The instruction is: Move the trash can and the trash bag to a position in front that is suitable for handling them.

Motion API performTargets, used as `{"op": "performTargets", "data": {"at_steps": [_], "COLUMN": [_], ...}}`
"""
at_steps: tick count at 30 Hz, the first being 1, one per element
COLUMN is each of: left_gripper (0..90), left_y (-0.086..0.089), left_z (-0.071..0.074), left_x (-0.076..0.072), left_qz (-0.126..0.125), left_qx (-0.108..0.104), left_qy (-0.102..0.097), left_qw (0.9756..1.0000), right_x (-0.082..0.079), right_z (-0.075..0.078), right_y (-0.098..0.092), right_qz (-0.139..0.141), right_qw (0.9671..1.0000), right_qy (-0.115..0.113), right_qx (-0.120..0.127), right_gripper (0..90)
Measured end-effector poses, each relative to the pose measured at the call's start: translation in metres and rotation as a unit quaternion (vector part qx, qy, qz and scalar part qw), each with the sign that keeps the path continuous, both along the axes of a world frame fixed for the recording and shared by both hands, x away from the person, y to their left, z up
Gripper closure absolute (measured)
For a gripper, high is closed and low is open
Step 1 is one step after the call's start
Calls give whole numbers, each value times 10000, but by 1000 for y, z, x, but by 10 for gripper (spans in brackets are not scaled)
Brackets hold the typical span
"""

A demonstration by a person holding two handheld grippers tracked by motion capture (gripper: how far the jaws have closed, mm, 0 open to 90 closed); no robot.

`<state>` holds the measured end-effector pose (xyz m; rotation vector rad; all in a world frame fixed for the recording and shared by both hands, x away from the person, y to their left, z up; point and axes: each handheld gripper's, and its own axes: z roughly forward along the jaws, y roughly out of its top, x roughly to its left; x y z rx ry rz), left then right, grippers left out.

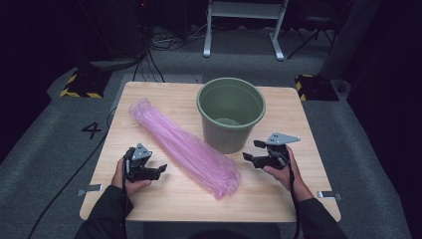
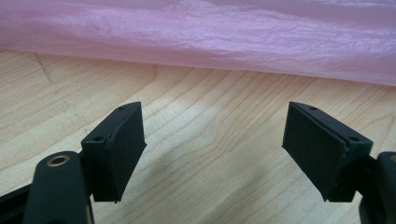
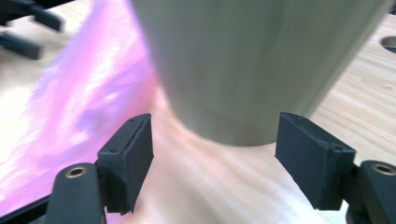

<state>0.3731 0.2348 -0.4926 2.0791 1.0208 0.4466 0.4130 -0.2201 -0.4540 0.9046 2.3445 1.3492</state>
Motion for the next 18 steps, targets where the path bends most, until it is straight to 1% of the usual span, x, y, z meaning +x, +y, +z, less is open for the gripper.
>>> {"op": "performTargets", "data": {"at_steps": [3,5,7,8,9,10,11,12,14,15,18], "left_gripper": [205,203,201,198,196,196,196,196,196,196,192], "left_y": [-1,-2,-3,-4,-4,-5,-5,-5,-6,-7,-9], "left_z": [-2,-3,-4,-5,-6,-6,-7,-8,-9,-9,-10], "left_x": [0,1,1,1,1,1,1,1,2,2,1], "left_qz": [-16,-24,-57,-42,-62,-78,-66,-76,-79,-68,-96], "left_qx": [27,78,130,125,158,147,137,165,232,251,297], "left_qy": [14,50,106,115,102,129,131,137,196,183,217], "left_qw": [10000,10000,9998,9998,9998,9998,9998,9997,9995,9995,9993], "right_x": [-15,-22,-27,-29,-31,-34,-36,-39,-44,-47,-49], "right_z": [3,3,2,2,3,3,3,3,1,0,-5], "right_y": [2,5,7,8,9,10,12,15,22,27,35], "right_qz": [220,295,361,347,345,389,442,470,611,664,771], "right_qw": [9998,9996,9993,9993,9992,9988,9985,9984,9978,9976,9968], "right_qy": [9,36,111,111,134,171,187,180,190,170,186], "right_qx": [30,30,62,87,163,251,275,243,171,95,-22], "right_gripper": [267,259,238,236,239,235,232,234,230,230,229]}}
